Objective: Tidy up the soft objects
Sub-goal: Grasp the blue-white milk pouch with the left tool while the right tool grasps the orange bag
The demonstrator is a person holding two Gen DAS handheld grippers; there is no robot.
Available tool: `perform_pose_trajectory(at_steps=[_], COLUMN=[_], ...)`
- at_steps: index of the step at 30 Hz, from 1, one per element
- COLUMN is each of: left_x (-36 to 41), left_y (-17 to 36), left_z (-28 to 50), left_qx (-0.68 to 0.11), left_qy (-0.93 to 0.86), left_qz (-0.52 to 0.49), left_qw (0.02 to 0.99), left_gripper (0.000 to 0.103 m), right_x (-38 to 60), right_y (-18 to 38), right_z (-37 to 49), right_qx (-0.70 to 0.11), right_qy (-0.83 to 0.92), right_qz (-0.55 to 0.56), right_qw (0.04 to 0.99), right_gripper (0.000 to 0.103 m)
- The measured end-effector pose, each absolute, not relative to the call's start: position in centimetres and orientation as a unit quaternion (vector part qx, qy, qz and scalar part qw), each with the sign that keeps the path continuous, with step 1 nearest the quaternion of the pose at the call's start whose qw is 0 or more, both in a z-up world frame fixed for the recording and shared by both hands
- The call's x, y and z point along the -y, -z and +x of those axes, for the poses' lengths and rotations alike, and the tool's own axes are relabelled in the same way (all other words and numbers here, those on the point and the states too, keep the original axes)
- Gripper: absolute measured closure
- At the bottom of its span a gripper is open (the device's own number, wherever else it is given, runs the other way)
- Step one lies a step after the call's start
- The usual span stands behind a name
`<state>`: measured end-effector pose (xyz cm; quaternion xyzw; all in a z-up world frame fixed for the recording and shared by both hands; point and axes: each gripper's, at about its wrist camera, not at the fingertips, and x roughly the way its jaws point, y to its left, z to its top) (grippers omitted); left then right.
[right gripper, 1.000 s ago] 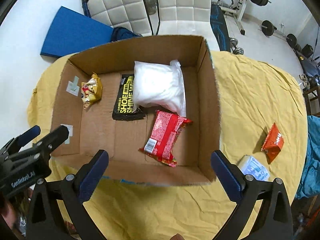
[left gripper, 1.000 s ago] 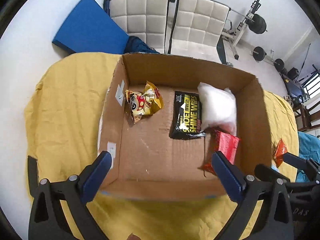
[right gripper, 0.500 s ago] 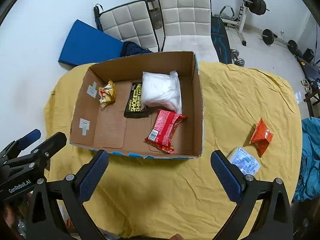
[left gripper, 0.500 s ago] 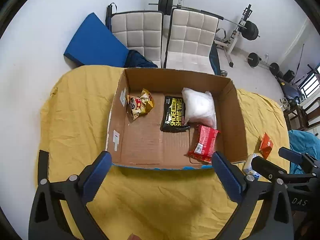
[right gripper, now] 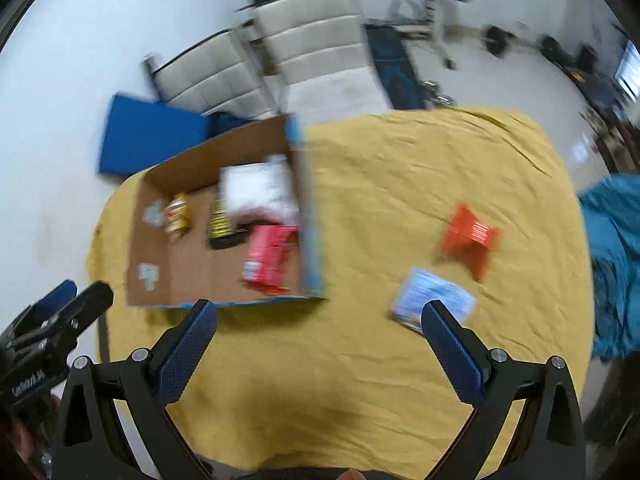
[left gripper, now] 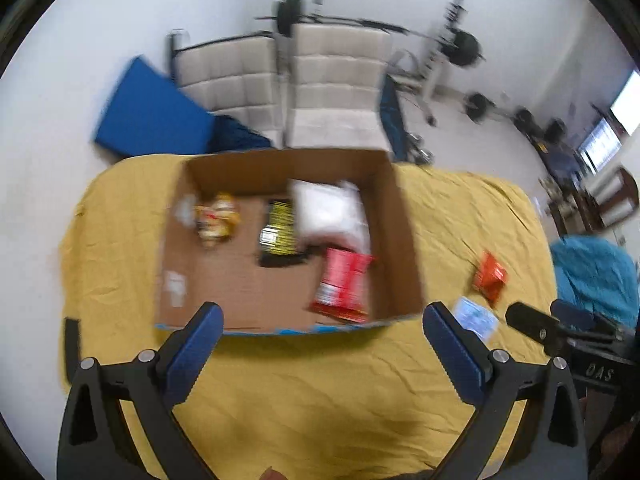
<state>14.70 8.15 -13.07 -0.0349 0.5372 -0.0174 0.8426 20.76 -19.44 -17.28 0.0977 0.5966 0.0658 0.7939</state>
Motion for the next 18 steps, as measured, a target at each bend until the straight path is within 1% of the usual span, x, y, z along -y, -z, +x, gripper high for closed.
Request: perform_pose_trajectory(at_steps=[5,10,13,18], left_x=[0.8,10.7,15.4,19.6], left_y=[16.8,23.7,27.5,34.1], left_z=[15.9,16.8,17.2,18.5], left_qx=[-0.571,-0.637,-0.663,-0.71], left_qy=[0.083,0.139,0.16,0.16], left_qz=[0.011,0.054,0.082,0.103], left_qw=[0.817,0.756,0.726,0.678], left_gripper=[0.0,0.0,0.0,0.0], right_x=[30.1,38.7,42.5,46.3], right_y=[21.1,24.5,26.7,29.7], right_z=[19.4,18.1,17.5,17.6], right_qx=[-0.621,-0.635,-0.646,-0.663], right_qy=[0.031,0.094,0.114,0.123], right_qz=[0.14,0.172,0.182,0.185], right_qw=[0.771,0.747,0.733,0.715], right_gripper=[0.0,0.0,0.0,0.0])
